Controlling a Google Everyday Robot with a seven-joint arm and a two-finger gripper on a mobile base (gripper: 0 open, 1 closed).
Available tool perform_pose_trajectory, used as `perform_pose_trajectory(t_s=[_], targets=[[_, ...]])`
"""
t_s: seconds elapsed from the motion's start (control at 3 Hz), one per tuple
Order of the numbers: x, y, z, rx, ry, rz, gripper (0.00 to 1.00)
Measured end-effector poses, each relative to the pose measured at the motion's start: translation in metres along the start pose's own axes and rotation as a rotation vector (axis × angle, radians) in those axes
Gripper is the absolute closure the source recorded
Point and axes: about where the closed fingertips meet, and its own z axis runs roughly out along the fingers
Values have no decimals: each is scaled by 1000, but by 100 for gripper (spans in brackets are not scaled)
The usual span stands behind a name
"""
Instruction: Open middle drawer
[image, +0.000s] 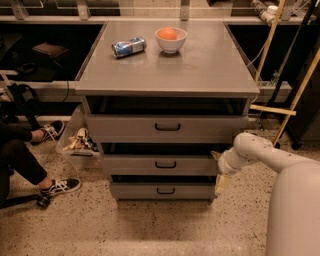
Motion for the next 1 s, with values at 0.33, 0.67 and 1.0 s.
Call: perform_pose_trajectory(t_s=[0.33,0.67,1.0], targets=[[-8,3,21,-19,-12,1,0],[-16,3,34,-22,-30,-4,0],[-16,3,34,-22,-30,-4,19]])
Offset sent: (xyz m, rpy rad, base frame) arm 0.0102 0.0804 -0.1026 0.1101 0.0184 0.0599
